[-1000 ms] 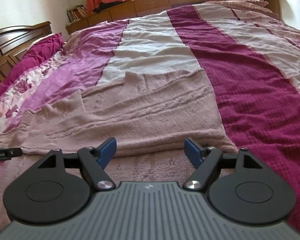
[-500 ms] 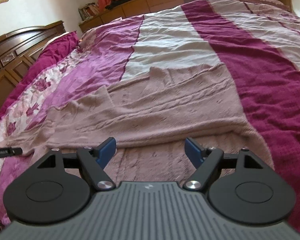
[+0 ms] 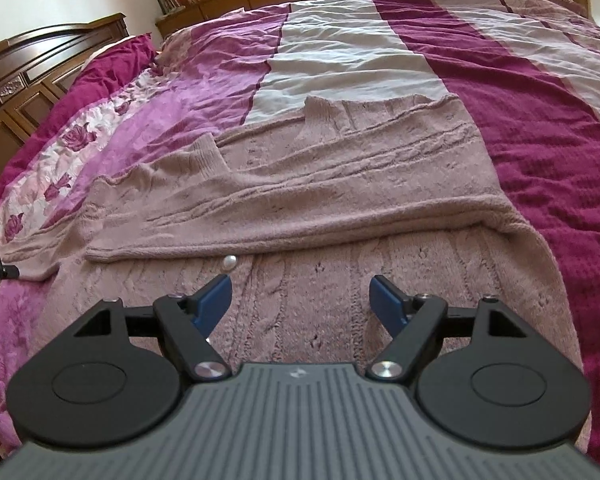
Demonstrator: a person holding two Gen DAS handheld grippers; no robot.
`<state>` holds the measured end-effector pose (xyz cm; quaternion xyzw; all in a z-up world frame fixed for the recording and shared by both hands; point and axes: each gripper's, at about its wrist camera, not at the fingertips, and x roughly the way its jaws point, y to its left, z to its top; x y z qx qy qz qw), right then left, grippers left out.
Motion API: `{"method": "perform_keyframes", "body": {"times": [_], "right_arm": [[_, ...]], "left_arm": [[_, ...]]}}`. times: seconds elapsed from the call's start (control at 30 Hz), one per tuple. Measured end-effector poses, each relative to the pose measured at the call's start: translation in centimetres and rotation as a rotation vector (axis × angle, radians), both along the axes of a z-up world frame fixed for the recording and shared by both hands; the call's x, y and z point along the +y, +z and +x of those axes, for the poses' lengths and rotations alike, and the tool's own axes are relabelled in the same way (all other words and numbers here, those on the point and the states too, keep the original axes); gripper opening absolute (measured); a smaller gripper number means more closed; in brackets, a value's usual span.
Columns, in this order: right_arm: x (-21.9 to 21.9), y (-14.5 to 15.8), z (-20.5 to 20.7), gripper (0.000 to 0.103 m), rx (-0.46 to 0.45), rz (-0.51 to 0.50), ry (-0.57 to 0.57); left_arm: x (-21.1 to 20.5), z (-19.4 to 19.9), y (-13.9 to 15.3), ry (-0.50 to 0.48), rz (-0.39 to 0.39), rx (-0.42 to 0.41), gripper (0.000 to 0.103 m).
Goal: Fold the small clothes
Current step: 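Close the left gripper on the other sleeve's cuff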
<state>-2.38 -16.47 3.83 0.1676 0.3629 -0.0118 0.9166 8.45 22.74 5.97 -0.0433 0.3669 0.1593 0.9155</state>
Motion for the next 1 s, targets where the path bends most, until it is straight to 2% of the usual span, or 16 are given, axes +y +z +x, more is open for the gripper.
{"method": "perform_keyframes", "body": {"times": [0.1, 0.3, 0.37, 0.67, 0.93, 0.97, 1.0], "right_arm": [[0.0, -0.2, -0.1, 0.081, 0.01, -0.007, -0.004], [0.0, -0.4, -0.6, 0.081, 0.023, -0.035, -0.006], [-0.1, -0.4, -0.8, 0.081, 0.024, -0.042, -0.008], [-0.1, -0.6, -1.2, 0.081, 0.034, -0.056, -0.01], [-0.1, -0.8, -1.5, 0.081, 0.045, -0.066, -0.014], [-0.1, -0.8, -1.5, 0.081, 0.045, -0.069, -0.014], [-0.1, -0.8, -1.6, 0.081, 0.045, -0.072, -0.016]], "left_arm": [[2.0, 0.7, -0.6, 0.045, -0.068, -0.025, 0.068], [6.4, 2.1, -2.3, 0.206, -0.282, -0.071, 0.068], [7.0, 2.3, -2.5, 0.218, -0.309, -0.101, 0.068], [8.4, 4.9, -3.9, 0.22, -0.363, -0.159, 0.069], [7.8, 7.2, -4.7, 0.182, -0.299, -0.194, 0.069], [7.6, 7.3, -4.6, 0.168, -0.29, -0.198, 0.066], [7.4, 7.5, -4.5, 0.154, -0.276, -0.2, 0.054]]}}
